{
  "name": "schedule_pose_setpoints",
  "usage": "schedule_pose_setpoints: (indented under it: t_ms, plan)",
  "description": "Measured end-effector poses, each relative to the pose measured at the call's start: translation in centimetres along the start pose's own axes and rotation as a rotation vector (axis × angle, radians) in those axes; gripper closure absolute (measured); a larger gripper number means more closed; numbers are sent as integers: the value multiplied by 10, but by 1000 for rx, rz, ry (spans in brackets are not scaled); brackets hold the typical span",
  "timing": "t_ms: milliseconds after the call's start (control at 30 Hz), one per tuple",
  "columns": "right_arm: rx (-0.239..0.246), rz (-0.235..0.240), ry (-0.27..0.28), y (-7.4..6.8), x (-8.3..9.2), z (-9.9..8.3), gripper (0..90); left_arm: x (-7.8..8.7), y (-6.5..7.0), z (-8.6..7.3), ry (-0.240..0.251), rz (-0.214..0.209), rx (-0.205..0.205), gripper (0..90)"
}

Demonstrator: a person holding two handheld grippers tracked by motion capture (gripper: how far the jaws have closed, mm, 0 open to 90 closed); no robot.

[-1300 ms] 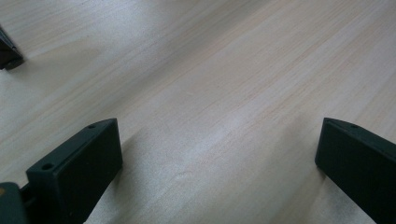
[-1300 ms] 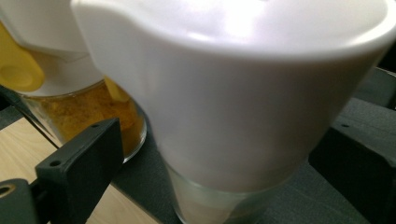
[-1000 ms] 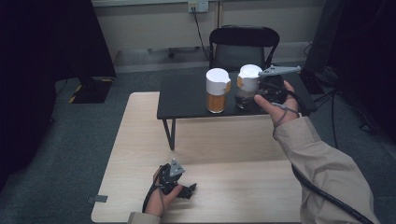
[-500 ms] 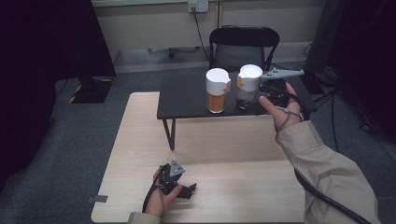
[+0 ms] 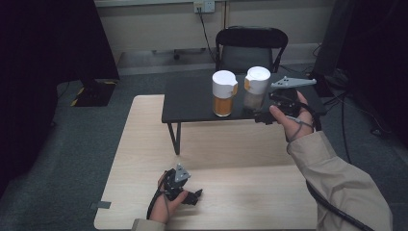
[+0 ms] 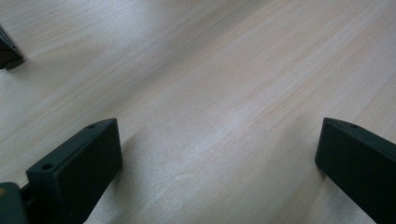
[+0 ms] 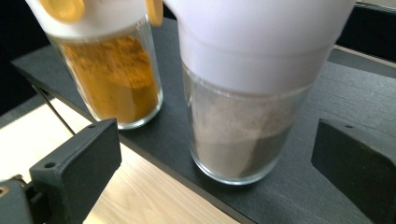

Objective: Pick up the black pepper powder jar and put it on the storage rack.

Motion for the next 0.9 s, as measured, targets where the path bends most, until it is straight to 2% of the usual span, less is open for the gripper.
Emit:
schedule_pose_setpoints:
  t_ms: [167,333,433,700,900]
  plan:
    - [3,2,0,0,0,-6,4,0,0,0,0,0,-1,0]
    - [-18,23,24,0,1,-12,4,0,0,0,0,0,0,0]
    - [-5,19,19,-2,2,-15,4,0,0,0,0,0,0,0]
    - [-12,33,25,-3,5,-25,3,0,0,0,1,0,0,0]
    - [-5,59,27,-8,6,-33,3,0,0,0,1,0,0,0]
Point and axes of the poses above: each handheld gripper's, and its own axes: x roughly backward along the jaws, z roughly out of its top, y roughly to its right, the point moved 6 cm from there along -x, roughly forward along the jaws, and after that the axes turned 7 degrees about z, right-handed, at the moved point
